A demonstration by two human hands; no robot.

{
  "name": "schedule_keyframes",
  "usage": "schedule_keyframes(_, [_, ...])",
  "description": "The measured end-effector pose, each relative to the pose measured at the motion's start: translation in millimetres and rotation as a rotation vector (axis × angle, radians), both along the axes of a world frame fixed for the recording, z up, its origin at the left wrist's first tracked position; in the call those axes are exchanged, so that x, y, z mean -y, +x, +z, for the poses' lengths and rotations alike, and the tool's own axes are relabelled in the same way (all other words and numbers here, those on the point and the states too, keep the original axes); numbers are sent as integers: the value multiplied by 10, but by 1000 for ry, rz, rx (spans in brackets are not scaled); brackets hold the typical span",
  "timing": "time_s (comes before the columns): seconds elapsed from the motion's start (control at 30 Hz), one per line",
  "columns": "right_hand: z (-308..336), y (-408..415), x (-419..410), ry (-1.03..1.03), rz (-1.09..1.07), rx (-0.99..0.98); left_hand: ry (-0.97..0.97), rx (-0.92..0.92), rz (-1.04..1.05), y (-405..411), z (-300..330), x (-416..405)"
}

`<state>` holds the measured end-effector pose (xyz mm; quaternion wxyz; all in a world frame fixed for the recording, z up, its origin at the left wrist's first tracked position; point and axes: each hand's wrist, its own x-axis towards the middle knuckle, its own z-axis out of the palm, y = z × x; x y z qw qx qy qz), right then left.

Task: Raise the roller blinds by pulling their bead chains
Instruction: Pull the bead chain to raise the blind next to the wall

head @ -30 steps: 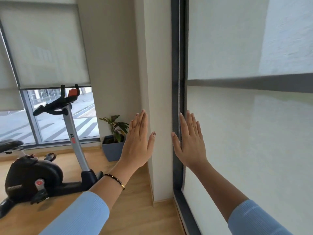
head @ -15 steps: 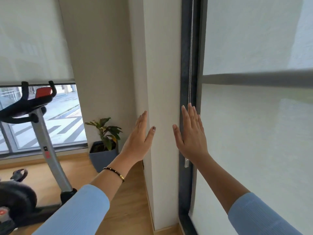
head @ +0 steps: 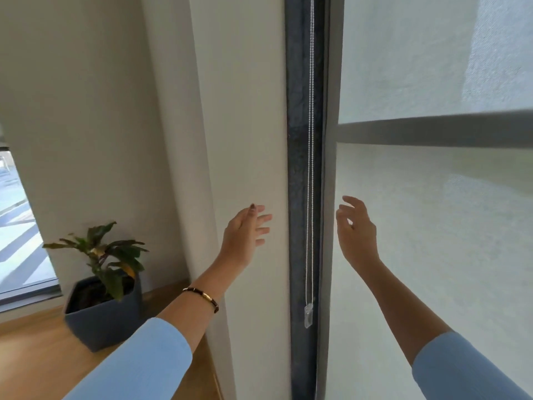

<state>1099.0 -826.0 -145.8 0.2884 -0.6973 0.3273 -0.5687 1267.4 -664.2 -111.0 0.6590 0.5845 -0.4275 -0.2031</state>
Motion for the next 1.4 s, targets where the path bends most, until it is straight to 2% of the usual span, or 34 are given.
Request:
schedule_keyframes(0.23, [-189, 817, 1149, 229, -33, -46, 100, -102, -110, 764, -26, 999])
schedule_keyframes(0.37, [-158, 1182, 1581, 232, -37, -97, 150, -94, -169, 1032, -31, 1402])
schedule_keyframes(0.53, [-270, 1275, 1753, 238, -42, -110, 233, 1, -253, 1144, -117, 1804])
schedule_keyframes(0.7, [-247, 1061, 1451, 296, 84, 2, 208, 58, -401, 1069, -40, 2177])
schedule_keyframes(0.77, [-262, 1000, 1219, 256, 0, -39, 180, -20, -472, 1009, 67, 2277])
schedule_keyframes(0.87, [-429, 1050, 808, 175, -190, -200, 158, -165, -669, 922, 303, 2306])
schedule_keyframes(1.03, [-618, 1419, 118, 122, -278, -258, -24, -169, -994, 926, 715, 2145])
schedule_keyframes(1.1, [-652, 1543, -77, 126, -291, -233, -160, -199, -933, 934, 870, 2090])
schedule_keyframes(1.17, [-652, 1647, -248, 123, -298, -214, -281, -111, -688, 924, 987, 2090])
schedule_keyframes(1.23, [-642, 1673, -382, 125, -295, -186, -257, 20, -640, 904, 1047, 2061])
schedule_keyframes(1.3, [-627, 1633, -494, 133, -297, -153, -156, 43, -851, 885, 1069, 2021])
schedule_keyframes(1.37, [-629, 1535, -590, 146, -298, -111, -147, -92, -1100, 894, 1069, 1973])
schedule_keyframes(1.4, [-639, 1470, -642, 152, -302, -78, -158, -155, -1133, 907, 1069, 1930])
